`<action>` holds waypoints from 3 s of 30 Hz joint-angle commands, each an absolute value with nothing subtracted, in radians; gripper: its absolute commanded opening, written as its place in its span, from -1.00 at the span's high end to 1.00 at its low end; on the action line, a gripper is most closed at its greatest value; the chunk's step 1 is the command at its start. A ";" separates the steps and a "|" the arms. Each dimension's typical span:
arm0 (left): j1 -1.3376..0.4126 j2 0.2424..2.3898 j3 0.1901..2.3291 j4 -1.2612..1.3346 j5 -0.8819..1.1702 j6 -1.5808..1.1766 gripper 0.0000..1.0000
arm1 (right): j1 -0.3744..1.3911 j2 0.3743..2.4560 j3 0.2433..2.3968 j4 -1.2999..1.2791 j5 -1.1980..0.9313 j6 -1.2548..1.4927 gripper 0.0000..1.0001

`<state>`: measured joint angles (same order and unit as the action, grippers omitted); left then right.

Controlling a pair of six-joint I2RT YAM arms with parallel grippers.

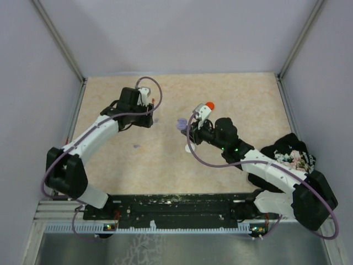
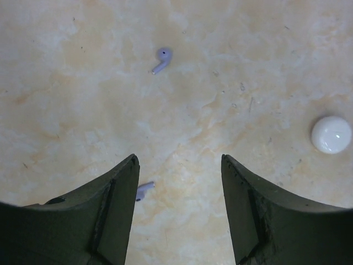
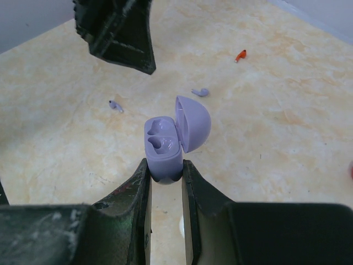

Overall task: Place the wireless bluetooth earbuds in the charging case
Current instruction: Pick up the earbud from the center of the board.

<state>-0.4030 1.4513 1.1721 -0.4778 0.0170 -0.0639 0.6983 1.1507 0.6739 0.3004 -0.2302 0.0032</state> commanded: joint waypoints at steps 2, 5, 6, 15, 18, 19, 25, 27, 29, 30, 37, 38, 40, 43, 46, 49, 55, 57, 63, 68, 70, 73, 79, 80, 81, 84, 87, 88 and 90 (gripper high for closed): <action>-0.400 1.628 1.292 -0.460 -0.071 -0.053 -0.29 | 0.704 1.134 0.675 0.366 -0.182 -0.011 1.00; -0.400 1.730 1.354 -0.472 -0.084 -0.048 -0.23 | 0.705 1.146 0.677 0.357 -0.182 -0.023 1.00; -0.400 1.760 1.375 -0.476 -0.086 -0.048 -0.21 | 0.704 1.148 0.678 0.351 -0.182 -0.028 1.00; -0.400 1.982 1.545 -0.494 -0.085 -0.066 -0.04 | 0.704 1.159 0.668 0.342 -0.174 -0.035 1.00; -0.400 2.032 1.590 -0.495 -0.085 -0.075 0.01 | 0.705 1.162 0.664 0.348 -0.176 -0.030 1.00; -0.399 2.047 1.603 -0.494 -0.084 -0.078 0.02 | 0.704 1.163 0.664 0.348 -0.175 -0.030 1.00; -0.400 2.148 1.697 -0.533 -0.075 -0.099 0.17 | 0.704 1.169 0.663 0.351 -0.176 -0.026 1.00; -0.400 2.175 1.715 -0.546 -0.080 -0.109 0.20 | 0.704 1.167 0.662 0.350 -0.176 -0.026 1.00; -0.399 2.191 1.728 -0.559 -0.089 -0.117 0.22 | 0.704 1.165 0.661 0.349 -0.176 -0.027 1.00; -0.399 2.197 1.732 -0.568 -0.093 -0.122 0.23 | 0.704 1.165 0.660 0.348 -0.175 -0.026 1.00; -0.400 2.200 1.724 -0.608 -0.103 -0.136 0.26 | 0.704 1.167 0.657 0.354 -0.180 -0.023 1.00; -0.399 2.201 1.723 -0.613 -0.099 -0.139 0.28 | 0.704 1.168 0.657 0.357 -0.182 -0.023 1.00; -0.400 2.203 1.724 -0.618 -0.091 -0.143 0.30 | 0.704 1.170 0.659 0.359 -0.184 -0.022 1.00; -0.399 2.209 1.725 -0.623 -0.090 -0.144 0.31 | 0.704 1.167 0.658 0.360 -0.187 -0.020 1.00; -0.400 2.228 1.747 -0.655 -0.093 -0.147 0.32 | 0.704 1.163 0.657 0.359 -0.184 -0.021 1.00; -0.401 2.234 1.745 -0.671 -0.088 -0.150 0.34 | 0.704 1.159 0.657 0.359 -0.181 -0.021 1.00; -0.410 2.240 1.746 -0.683 -0.110 -0.147 0.36 | 0.705 1.163 0.658 0.365 -0.193 -0.020 1.00; -0.417 2.251 1.757 -0.695 -0.130 -0.139 0.37 | 0.704 1.164 0.661 0.363 -0.195 -0.019 1.00; -0.437 2.283 1.776 -0.727 -0.166 -0.117 0.43 | 0.705 1.160 0.661 0.355 -0.194 -0.019 1.00; -0.438 2.279 1.781 -0.747 -0.145 -0.125 0.54 | 0.704 1.153 0.668 0.347 -0.198 -0.019 1.00; -0.439 2.245 1.773 -0.749 -0.130 -0.128 0.57 | 0.704 1.150 0.671 0.343 -0.197 -0.019 1.00; -0.438 2.153 1.730 -0.705 -0.113 -0.120 0.59 | 0.704 1.140 0.672 0.355 -0.201 -0.023 1.00; -0.436 1.972 1.668 -0.642 -0.036 -0.137 0.65 | 0.704 1.138 0.694 0.385 -0.202 -0.016 1.00; -0.435 1.946 1.662 -0.634 -0.021 -0.143 0.65 | 0.704 1.139 0.696 0.396 -0.204 -0.009 1.00; -0.436 1.919 1.654 -0.627 -0.005 -0.150 0.66 | 0.704 1.137 0.696 0.408 -0.205 -0.007 1.00; -0.435 1.835 1.628 -0.600 0.040 -0.171 0.66 | 0.704 1.136 0.702 0.436 -0.212 -0.005 1.00; -0.434 1.736 1.594 -0.569 0.094 -0.197 0.66 | 0.705 1.142 0.710 0.462 -0.219 -0.007 1.00; -0.434 1.707 1.584 -0.557 0.117 -0.204 0.66 | 0.703 1.145 0.713 0.467 -0.220 -0.007 1.00; -0.433 1.642 1.554 -0.515 0.168 -0.218 0.66 | 0.704 1.153 0.719 0.480 -0.232 -0.013 1.00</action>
<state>-0.4320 1.7435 1.6035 -0.5949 0.0479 -0.1730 0.6983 1.1660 0.6621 0.3775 -0.2043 -0.0151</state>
